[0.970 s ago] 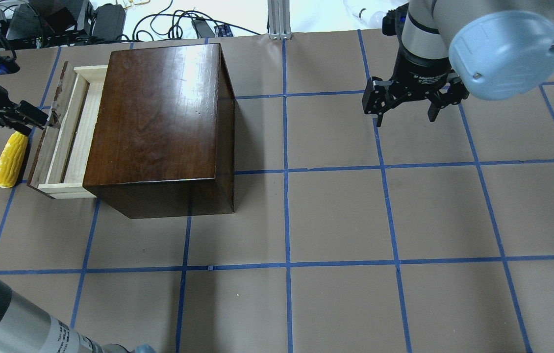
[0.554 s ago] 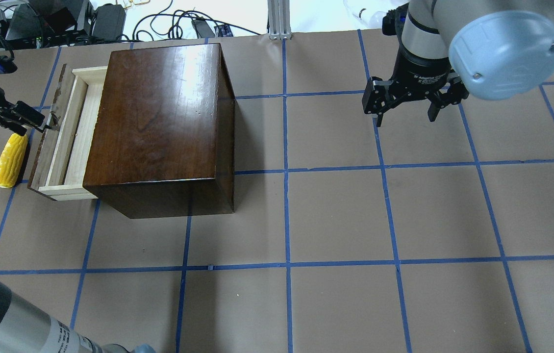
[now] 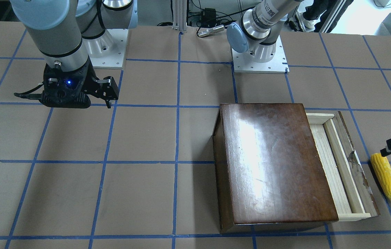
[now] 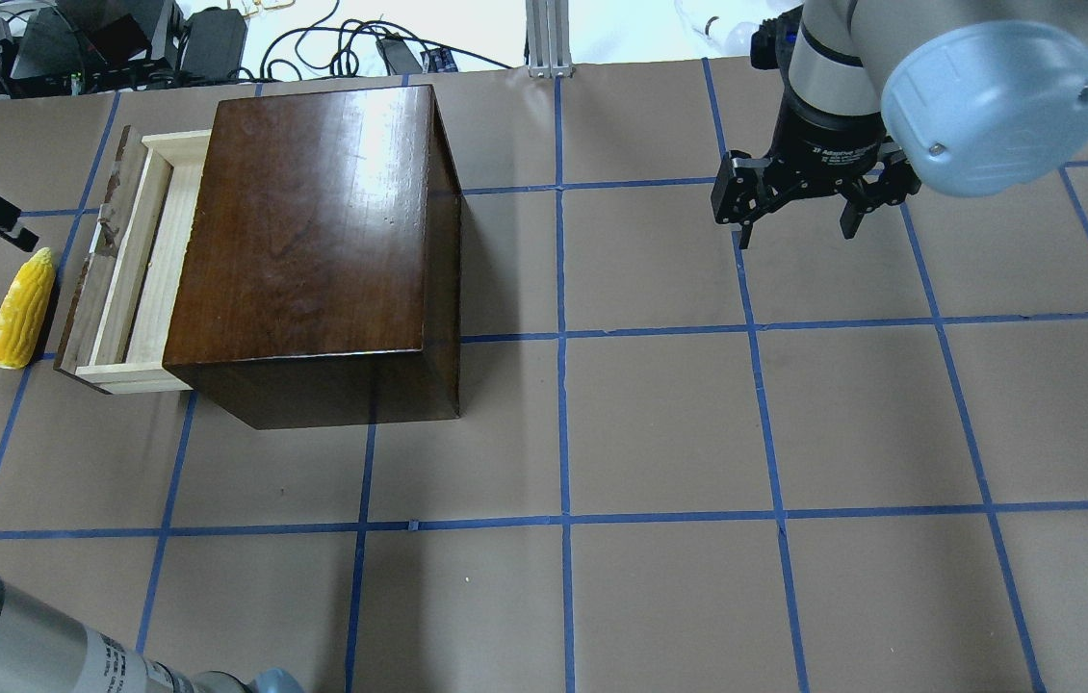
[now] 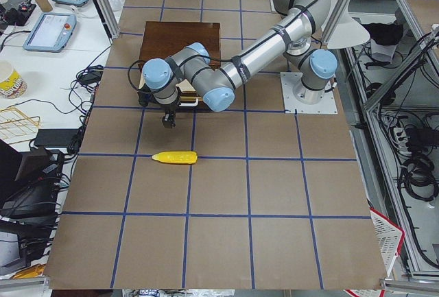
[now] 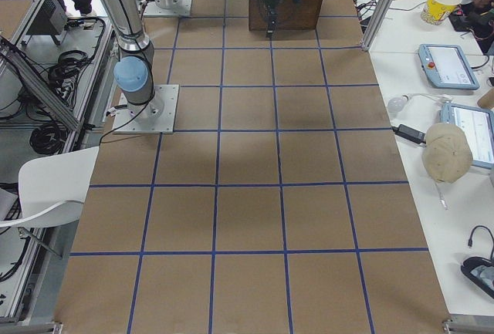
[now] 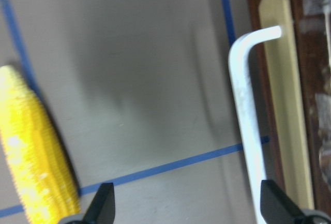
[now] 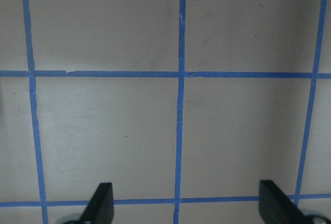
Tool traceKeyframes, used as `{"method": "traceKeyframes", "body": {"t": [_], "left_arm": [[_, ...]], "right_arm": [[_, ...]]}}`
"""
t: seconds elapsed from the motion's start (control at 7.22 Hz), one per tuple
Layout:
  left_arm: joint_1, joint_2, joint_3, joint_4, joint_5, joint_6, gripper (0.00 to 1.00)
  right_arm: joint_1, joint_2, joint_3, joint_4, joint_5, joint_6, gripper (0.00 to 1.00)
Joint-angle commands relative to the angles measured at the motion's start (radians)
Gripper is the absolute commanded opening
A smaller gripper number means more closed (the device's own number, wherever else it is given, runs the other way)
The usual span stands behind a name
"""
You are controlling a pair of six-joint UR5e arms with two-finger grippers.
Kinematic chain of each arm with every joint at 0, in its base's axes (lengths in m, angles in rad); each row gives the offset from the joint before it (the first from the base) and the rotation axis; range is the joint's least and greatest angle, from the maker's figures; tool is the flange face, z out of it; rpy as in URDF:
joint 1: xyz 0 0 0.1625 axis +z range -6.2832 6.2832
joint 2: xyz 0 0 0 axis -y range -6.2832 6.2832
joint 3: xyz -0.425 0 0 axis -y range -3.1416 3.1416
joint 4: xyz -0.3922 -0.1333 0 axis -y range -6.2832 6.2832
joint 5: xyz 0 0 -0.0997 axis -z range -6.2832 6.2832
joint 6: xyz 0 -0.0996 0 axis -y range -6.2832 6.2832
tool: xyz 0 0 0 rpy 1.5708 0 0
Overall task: Open drawer and put corn inside
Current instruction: 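Release the handle and move the left gripper over the yellow corn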
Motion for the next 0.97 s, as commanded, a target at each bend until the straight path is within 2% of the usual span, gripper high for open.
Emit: {"method": "traceKeyframes", "body": {"t": [0.0, 0.28, 0.83], "left_arm": [[0.022, -0.02, 0.038, 0.032, 0.102, -0.032, 1.0], [0.022, -0.061, 0.027, 0.084, 0.134, -0.15, 1.0], [0.022, -0.136, 0.024, 0.141, 0.159, -0.154, 1.0]], "right_arm": [[0.0, 0.0, 0.0, 0.001, -0.001, 0.001, 1.0], [0.0, 0.0, 0.0, 0.001, 0.001, 0.001, 1.0], [0.0, 0.0, 0.0, 0.001, 0.001, 0.001, 1.0]]}}
